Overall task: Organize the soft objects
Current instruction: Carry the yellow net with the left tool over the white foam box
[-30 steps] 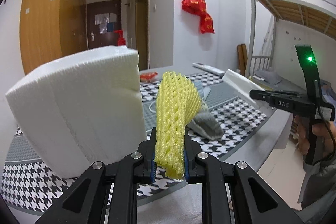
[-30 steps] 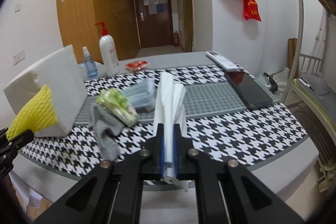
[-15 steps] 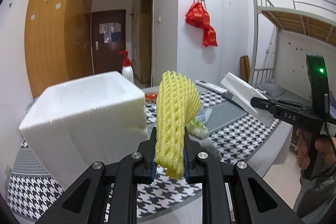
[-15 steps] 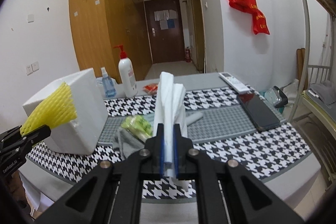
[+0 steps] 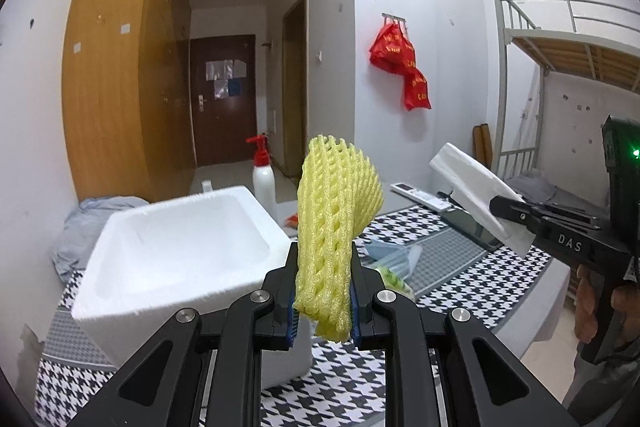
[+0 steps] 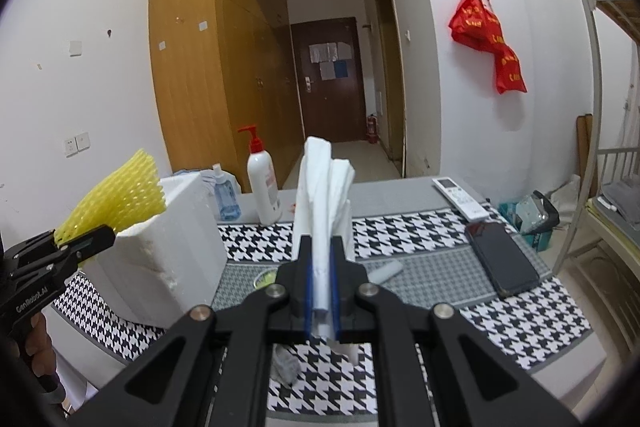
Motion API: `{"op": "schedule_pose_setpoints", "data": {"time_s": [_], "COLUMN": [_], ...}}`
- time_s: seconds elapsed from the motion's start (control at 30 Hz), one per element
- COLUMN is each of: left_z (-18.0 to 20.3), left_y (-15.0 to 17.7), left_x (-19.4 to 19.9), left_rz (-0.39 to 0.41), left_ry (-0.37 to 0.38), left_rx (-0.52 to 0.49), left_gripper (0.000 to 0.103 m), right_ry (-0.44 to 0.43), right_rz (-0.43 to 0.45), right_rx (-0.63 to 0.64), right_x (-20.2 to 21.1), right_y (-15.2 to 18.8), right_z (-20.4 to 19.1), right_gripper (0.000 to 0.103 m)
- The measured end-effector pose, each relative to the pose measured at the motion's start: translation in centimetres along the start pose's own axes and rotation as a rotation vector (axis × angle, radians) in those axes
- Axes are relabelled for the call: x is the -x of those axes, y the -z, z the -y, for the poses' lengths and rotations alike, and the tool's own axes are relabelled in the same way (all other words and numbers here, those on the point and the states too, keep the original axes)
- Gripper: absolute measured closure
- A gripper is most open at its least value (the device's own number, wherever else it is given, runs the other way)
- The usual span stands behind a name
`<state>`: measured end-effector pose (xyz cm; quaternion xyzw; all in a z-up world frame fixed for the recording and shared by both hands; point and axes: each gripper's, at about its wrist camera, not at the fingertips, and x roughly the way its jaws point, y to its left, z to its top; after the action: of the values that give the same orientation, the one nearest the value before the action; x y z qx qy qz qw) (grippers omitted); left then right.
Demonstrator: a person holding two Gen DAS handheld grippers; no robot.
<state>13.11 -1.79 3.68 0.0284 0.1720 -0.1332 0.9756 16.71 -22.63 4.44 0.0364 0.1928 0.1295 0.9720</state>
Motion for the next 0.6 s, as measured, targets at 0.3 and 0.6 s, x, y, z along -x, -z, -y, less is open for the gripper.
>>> {"op": "schedule_pose_setpoints", "data": {"time_s": [0.3, 0.6], "left_z": [-0.4, -2.1], "left_y": [-1.3, -2.0], "left_x": [0.1, 0.5], "left_rz": [0.035, 0.058], "left_ry": [-0.038, -0.088], "left_rx": [0.007, 0.032], "left_gripper": [0.083, 0.083], "right_ry": [-0.041, -0.073], "right_rz": [0.033, 0.042], "right_rx": [0.014, 0.035], "right_x": [-0.3, -0.9], "right_y": [-1.6, -2.6], "right_z": [-0.8, -1.8], "right_gripper": [0.093, 0.093]}}
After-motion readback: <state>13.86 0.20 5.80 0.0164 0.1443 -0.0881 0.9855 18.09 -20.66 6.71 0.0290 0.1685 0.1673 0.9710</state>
